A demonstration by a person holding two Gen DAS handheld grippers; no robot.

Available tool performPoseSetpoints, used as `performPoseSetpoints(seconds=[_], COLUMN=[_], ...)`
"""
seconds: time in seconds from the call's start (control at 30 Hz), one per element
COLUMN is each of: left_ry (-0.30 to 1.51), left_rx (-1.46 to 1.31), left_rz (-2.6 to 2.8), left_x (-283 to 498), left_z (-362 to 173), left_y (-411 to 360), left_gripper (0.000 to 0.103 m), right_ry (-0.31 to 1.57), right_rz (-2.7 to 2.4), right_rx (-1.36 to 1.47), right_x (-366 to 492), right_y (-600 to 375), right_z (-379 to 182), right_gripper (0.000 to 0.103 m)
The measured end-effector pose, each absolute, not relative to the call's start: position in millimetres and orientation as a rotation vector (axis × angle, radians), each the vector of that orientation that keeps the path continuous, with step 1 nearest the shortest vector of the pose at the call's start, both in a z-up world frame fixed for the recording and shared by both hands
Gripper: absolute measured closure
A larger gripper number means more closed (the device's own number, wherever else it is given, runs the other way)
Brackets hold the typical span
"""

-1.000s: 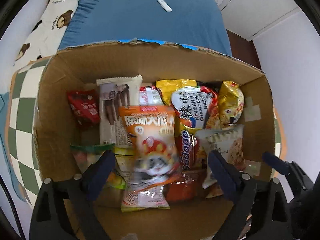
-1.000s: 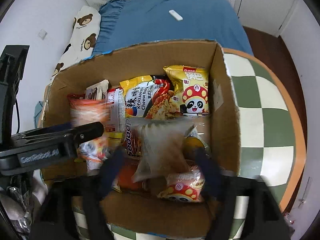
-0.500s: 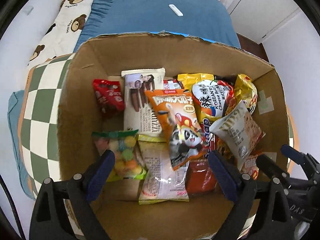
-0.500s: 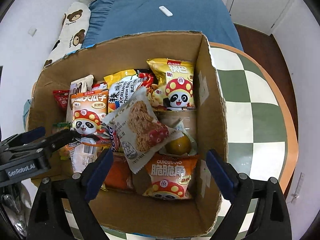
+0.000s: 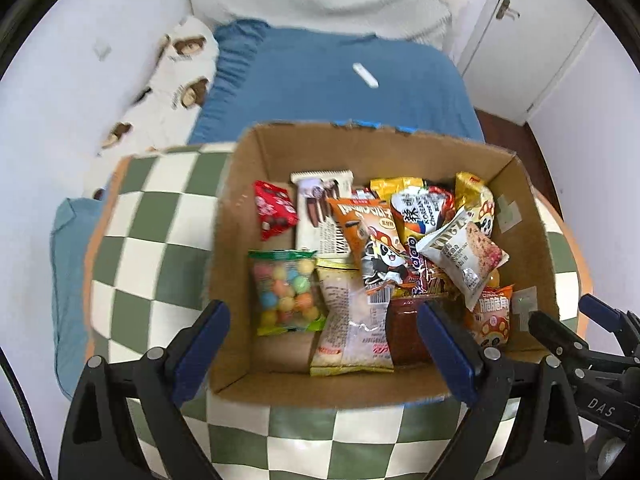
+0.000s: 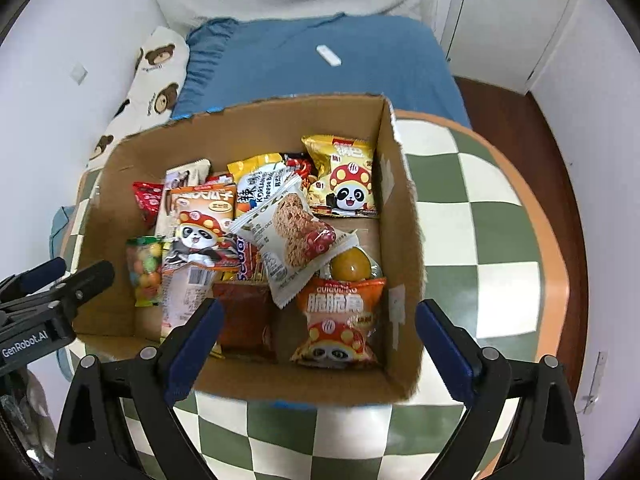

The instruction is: Organize snacks

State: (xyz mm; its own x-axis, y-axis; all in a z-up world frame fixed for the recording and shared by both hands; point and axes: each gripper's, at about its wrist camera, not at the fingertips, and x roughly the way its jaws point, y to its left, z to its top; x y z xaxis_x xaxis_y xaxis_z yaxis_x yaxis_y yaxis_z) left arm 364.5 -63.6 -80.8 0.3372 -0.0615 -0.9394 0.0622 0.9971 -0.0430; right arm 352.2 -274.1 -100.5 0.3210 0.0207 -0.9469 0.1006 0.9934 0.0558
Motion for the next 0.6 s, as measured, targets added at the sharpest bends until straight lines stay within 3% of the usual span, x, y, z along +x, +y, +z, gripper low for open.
performPoseSetpoints(seconds=[0.6], left_ry=[0.929], left_rx=[-0.009], left_rz=[-0.104], left_x=[194], left_z=[8], left_y=[-45], left_gripper=[0.007], right_ry=[0.892], right_rz=[-0.067], right_rx=[0.081], right_x=[185], right_y=[-252], right_z=[7], right_gripper=[0.001])
